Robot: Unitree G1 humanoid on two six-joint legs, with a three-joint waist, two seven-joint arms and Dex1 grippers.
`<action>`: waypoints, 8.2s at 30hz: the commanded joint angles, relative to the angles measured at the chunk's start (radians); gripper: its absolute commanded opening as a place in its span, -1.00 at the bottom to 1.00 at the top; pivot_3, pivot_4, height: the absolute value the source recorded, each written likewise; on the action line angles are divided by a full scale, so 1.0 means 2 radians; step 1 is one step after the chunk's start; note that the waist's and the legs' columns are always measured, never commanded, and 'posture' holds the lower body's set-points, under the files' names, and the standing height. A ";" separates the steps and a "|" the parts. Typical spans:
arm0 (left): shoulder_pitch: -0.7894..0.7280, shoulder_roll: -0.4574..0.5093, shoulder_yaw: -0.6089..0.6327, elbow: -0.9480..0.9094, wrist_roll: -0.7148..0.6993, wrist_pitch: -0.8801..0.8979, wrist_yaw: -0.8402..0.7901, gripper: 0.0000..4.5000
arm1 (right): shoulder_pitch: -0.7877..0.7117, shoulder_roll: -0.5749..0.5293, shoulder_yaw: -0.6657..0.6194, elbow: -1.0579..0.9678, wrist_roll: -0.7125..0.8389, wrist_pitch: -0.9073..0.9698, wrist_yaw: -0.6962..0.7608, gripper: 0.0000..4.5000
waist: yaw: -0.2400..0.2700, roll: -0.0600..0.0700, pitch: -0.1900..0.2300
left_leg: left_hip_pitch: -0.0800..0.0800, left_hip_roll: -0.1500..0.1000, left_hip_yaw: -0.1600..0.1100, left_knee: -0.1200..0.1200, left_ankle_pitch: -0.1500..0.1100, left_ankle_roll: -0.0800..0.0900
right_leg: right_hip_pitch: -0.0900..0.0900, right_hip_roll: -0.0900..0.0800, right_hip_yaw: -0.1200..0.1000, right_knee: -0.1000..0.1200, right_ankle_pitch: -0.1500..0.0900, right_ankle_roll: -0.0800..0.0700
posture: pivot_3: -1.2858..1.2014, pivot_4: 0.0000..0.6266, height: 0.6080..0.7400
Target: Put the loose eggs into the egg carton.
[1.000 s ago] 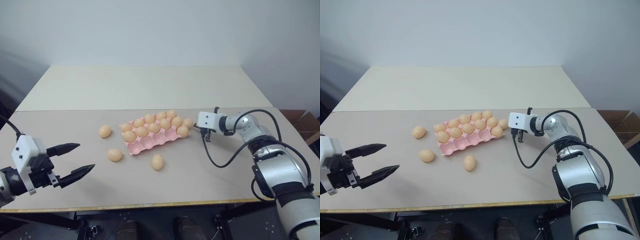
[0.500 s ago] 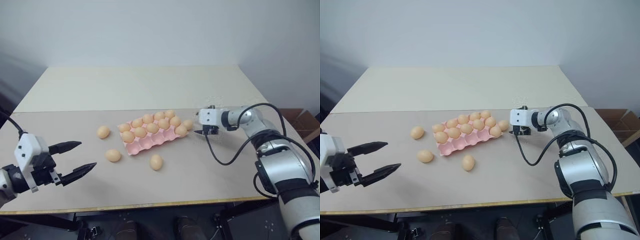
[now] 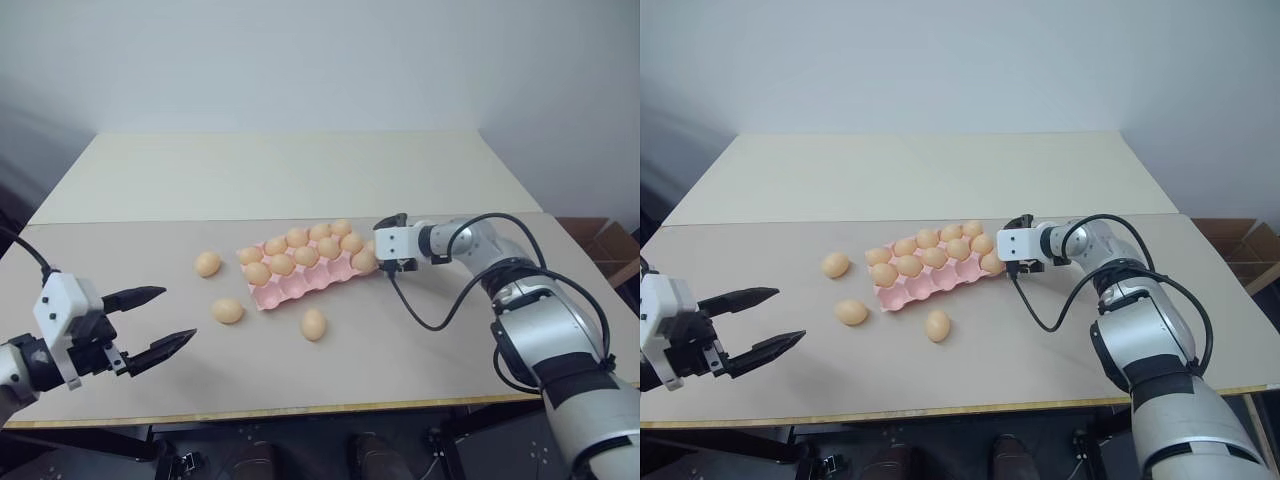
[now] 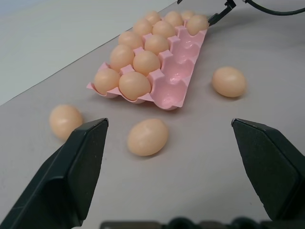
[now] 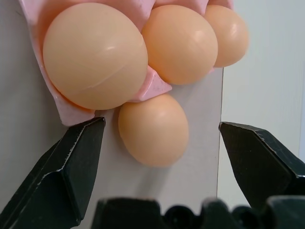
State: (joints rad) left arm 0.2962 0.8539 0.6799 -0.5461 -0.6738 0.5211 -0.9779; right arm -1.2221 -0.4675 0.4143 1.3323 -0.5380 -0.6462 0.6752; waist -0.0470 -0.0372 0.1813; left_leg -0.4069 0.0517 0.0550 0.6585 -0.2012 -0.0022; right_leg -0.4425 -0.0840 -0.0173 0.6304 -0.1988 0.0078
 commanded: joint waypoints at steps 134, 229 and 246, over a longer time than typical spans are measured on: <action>-0.030 0.037 -0.009 0.046 -0.022 0.002 -0.059 1.00 | 0.296 0.010 -0.040 -0.769 0.371 0.540 0.178 -0.12 | 0.016 -0.002 -0.002 | -0.004 0.008 0.005 0.001 -0.001 -0.002 | -0.007 0.008 0.003 0.000 0.002 -0.003 | 0.03 -0.52 1.00; -0.524 -0.210 -0.442 0.413 0.258 -0.191 -0.022 -0.03 | 0.454 -0.250 -0.348 -0.855 0.592 0.549 0.261 1.00 | 0.035 -0.003 -0.002 | -0.004 0.007 0.004 0.004 -0.001 -0.001 | -0.004 0.008 0.003 -0.001 0.005 0.001 | 0.03 -0.52 1.00; -0.566 -0.216 -0.436 0.477 0.289 -0.241 -0.038 0.98 | 0.491 -0.257 -0.384 -0.896 0.609 0.570 0.225 1.00 | 0.027 -0.003 -0.002 | -0.004 0.007 0.003 0.004 -0.001 -0.001 | -0.004 0.009 0.004 -0.001 0.005 0.001 | 0.03 -0.52 1.00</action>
State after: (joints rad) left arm -0.8275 0.4030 -0.2282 0.4611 -0.0801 0.0641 -1.0471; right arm -0.2245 -0.9646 -0.3234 -0.4428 0.6529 0.4915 1.1305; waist 0.0076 -0.0438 0.1774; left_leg -0.4148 0.0654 0.0609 0.6663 -0.2034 -0.0047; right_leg -0.4504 -0.0668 -0.0101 0.6293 -0.1886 0.0104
